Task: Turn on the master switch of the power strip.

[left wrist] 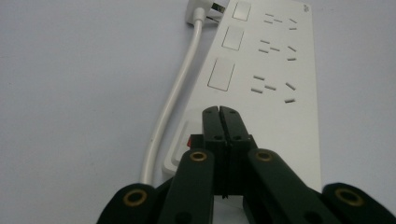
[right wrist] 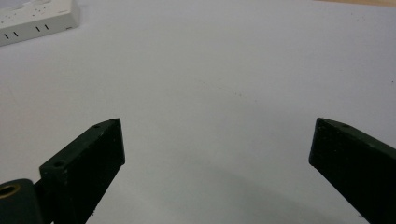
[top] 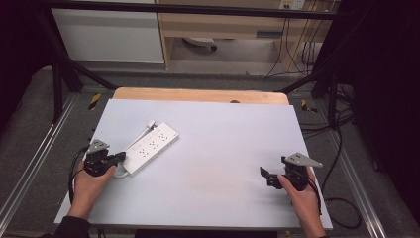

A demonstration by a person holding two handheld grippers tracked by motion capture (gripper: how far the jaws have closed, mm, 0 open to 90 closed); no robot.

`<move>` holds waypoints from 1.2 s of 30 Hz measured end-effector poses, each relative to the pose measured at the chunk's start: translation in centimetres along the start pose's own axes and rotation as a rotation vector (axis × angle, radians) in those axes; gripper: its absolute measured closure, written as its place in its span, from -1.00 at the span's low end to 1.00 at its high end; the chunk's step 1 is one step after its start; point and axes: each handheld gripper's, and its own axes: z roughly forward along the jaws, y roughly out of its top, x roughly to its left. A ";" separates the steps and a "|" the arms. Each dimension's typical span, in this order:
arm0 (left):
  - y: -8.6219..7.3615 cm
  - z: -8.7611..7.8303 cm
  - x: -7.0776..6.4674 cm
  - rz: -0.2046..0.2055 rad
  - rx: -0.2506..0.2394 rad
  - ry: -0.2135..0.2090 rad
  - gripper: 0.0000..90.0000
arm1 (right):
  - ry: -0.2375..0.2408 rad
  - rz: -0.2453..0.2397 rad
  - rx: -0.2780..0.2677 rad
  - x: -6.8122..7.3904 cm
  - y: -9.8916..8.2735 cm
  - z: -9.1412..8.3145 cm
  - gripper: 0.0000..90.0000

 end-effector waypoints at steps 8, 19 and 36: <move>0.0 0.0 0.0 0.000 0.002 0.001 1.00 | -0.001 -0.003 0.002 0.0 0.0 0.0 -0.91; 0.0 0.0 0.0 -0.006 0.003 -0.003 1.00 | 0.000 -0.002 0.001 0.0 0.0 0.0 -0.91; 0.0 0.0 0.1 -0.012 0.002 -0.009 1.00 | 0.000 -0.003 0.003 0.1 0.0 0.0 -0.91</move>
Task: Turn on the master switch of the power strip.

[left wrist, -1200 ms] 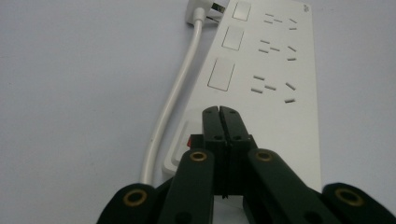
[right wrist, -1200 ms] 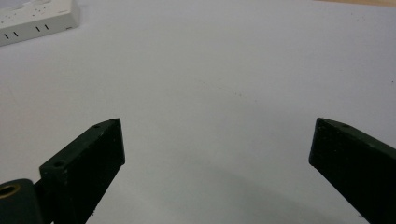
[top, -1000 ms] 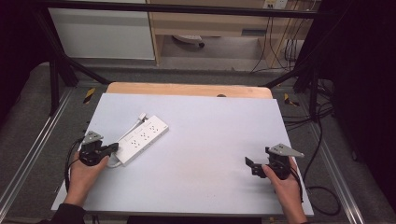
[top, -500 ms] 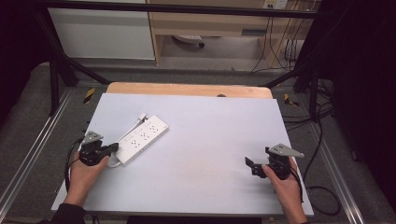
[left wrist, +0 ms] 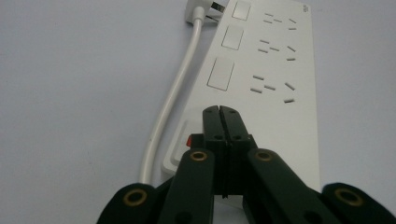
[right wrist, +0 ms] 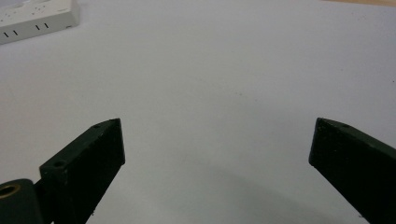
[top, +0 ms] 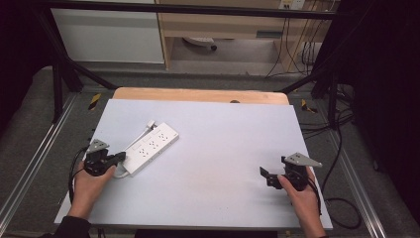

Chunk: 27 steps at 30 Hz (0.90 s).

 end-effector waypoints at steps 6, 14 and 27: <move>0.0 0.0 0.1 -0.004 0.000 -0.003 1.00 | 0.000 0.001 0.001 0.0 0.0 0.0 -0.91; 0.0 0.0 0.1 -0.012 0.002 -0.006 1.00 | -0.001 0.000 0.000 0.0 0.0 0.0 -0.91; 0.0 0.1 0.2 -0.022 0.005 -0.015 1.00 | 0.001 -0.003 0.004 0.0 0.0 0.0 -0.91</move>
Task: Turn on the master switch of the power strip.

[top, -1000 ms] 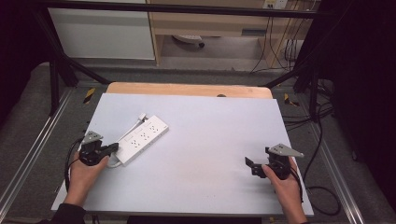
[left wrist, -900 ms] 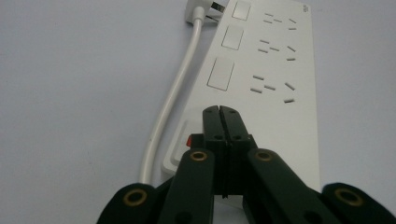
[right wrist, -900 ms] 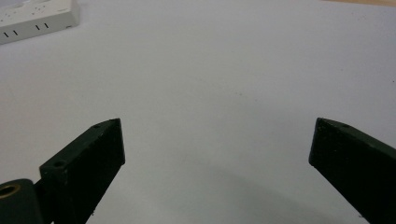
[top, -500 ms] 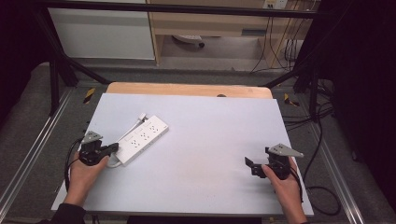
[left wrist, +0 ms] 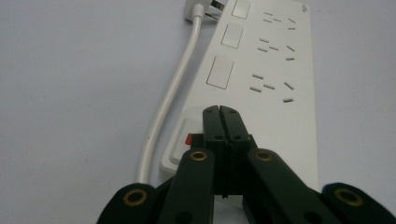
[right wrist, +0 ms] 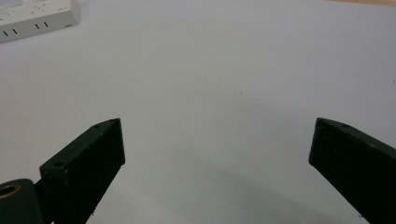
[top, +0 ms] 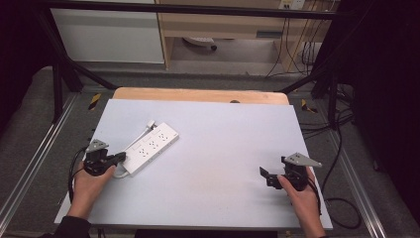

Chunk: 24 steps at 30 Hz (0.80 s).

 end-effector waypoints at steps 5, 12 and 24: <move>0.0 0.0 0.0 -0.001 0.005 -0.001 1.00 | -0.001 -0.003 -0.001 0.0 0.0 0.0 -0.91; 0.0 0.0 0.0 0.002 0.005 0.003 1.00 | 0.000 -0.002 0.000 0.0 0.0 0.0 -0.91; 0.0 0.1 0.1 -0.008 0.008 -0.001 1.00 | 0.000 -0.004 0.001 0.0 0.0 0.0 -0.91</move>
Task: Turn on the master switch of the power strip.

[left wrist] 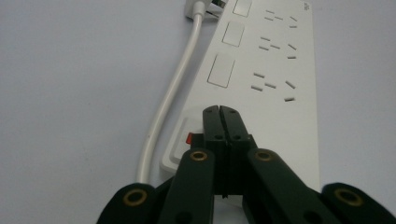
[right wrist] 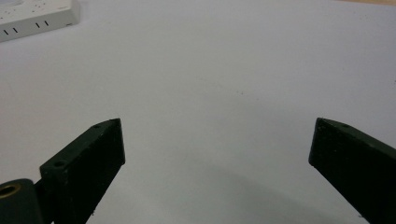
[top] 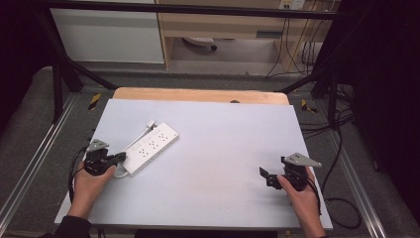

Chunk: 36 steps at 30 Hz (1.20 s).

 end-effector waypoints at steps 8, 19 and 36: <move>-0.1 0.0 0.2 -0.014 -0.006 -0.001 1.00 | 0.000 0.001 0.002 0.0 0.0 0.0 -0.91; 0.0 0.1 0.2 -0.009 0.002 0.006 1.00 | 0.000 0.002 0.000 0.0 0.0 -0.1 -0.91; 0.0 0.1 0.1 -0.003 0.001 0.008 1.00 | -0.001 0.002 -0.002 0.0 0.0 -0.1 -0.91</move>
